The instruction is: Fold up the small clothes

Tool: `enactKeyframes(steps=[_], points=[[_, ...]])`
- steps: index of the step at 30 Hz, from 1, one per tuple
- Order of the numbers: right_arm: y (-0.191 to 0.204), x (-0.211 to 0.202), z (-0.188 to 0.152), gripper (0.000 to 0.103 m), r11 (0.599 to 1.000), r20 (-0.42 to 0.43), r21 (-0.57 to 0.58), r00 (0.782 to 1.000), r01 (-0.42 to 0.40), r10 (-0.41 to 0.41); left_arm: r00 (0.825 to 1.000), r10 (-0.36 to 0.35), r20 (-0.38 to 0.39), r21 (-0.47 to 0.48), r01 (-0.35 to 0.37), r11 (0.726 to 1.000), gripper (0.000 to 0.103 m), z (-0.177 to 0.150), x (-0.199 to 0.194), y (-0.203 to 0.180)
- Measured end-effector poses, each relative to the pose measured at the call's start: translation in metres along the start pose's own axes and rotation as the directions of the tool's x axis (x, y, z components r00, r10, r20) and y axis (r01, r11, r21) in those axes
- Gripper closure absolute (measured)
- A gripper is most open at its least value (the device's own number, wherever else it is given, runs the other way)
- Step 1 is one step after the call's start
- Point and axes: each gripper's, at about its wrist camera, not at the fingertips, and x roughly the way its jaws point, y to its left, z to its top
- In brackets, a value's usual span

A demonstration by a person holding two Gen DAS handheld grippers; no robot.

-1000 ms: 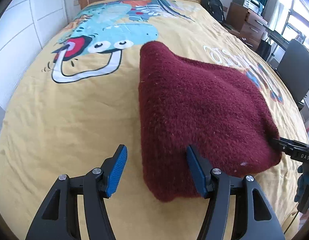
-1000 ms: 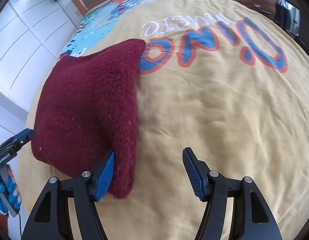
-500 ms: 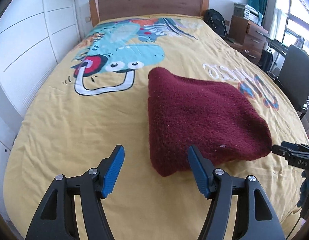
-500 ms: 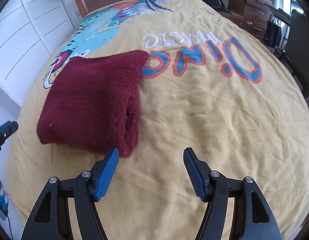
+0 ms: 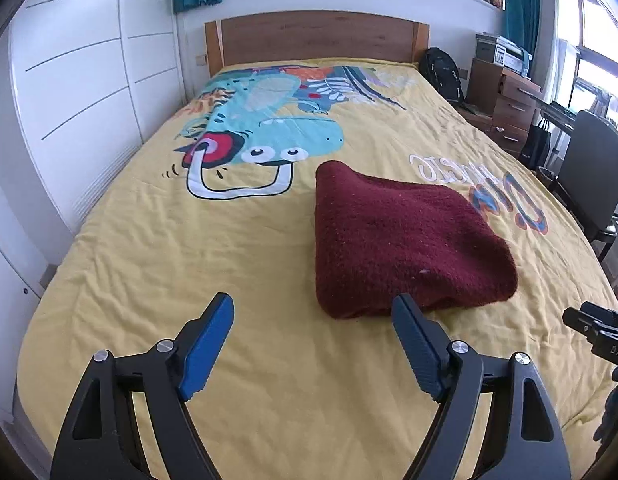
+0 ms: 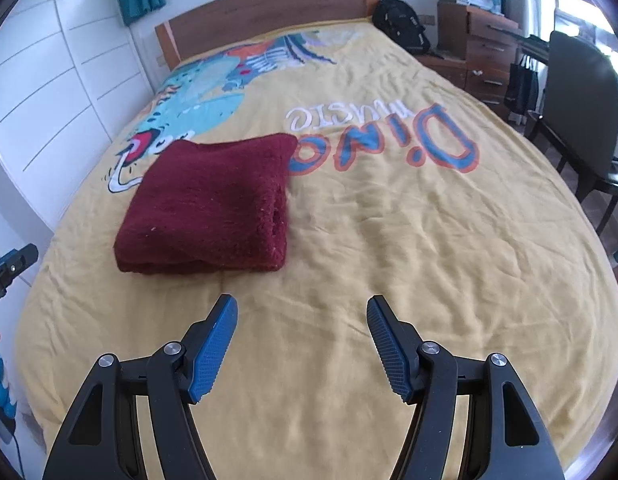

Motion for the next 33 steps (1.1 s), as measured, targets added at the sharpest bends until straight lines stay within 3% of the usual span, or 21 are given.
enactKeyframes(steps=[19, 23, 33], points=[[0.009, -0.085, -0.055, 0.017, 0.998, 0.12, 0.007, 0.991, 0.057, -0.057, 0.994, 0.019, 0.107, 0.025, -0.022, 0.999, 0.005, -0.041, -0.077, 0.0], [0.011, -0.095, -0.063, 0.0, 0.997, 0.145, 0.004, 0.987, 0.075, -0.075, 0.994, 0.011, 0.112, 0.03, -0.015, 0.999, 0.002, -0.052, -0.086, 0.002], [0.01, -0.108, -0.077, 0.0, 0.988, 0.197, -0.022, 0.969, 0.154, -0.147, 0.994, 0.045, 0.097, 0.04, -0.049, 0.998, 0.001, -0.073, -0.093, 0.005]])
